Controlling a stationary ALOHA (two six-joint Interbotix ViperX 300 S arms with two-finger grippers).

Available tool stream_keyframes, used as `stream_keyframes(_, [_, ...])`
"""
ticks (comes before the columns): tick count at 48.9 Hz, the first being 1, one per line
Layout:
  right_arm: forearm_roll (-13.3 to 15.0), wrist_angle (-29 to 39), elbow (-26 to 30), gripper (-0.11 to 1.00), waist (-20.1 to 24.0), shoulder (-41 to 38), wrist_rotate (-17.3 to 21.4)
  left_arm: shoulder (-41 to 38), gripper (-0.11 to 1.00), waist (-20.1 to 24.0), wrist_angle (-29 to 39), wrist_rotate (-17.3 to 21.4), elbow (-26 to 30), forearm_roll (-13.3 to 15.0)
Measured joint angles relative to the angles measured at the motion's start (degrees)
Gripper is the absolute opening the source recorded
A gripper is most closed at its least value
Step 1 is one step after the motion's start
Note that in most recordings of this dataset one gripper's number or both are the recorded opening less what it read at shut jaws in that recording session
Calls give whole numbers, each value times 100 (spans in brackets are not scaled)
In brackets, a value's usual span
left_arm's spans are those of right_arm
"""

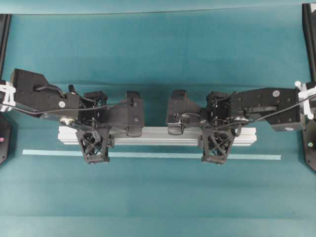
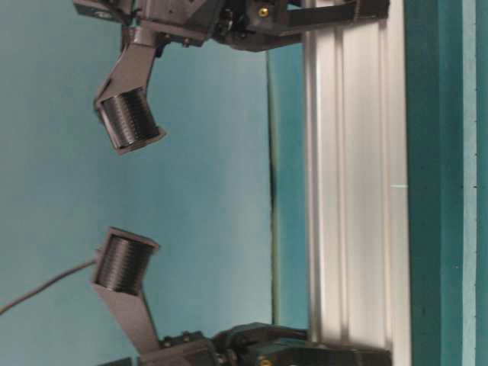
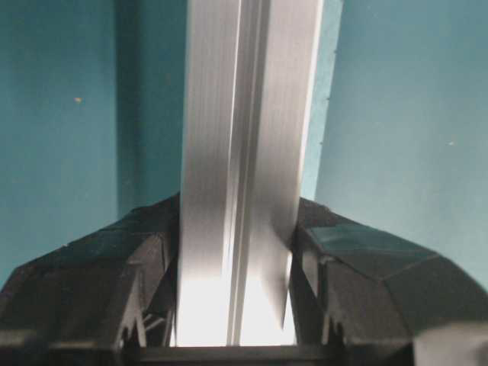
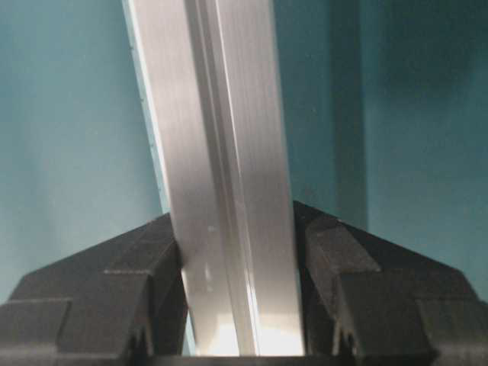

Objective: Lift the metal rail with both hands.

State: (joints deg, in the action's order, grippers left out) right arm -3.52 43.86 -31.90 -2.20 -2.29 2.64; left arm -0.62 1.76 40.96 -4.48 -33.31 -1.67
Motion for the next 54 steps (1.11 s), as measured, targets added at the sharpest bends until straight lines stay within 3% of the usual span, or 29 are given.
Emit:
stream_keyframes(35, [-35, -571, -290, 39, 167, -264, 0, -149, 35, -97, -519, -18, -255, 0])
stream_keyframes(54, [-35, -677, -325, 39, 176, -281, 9, -202, 35, -185, -659, -334, -290, 0])
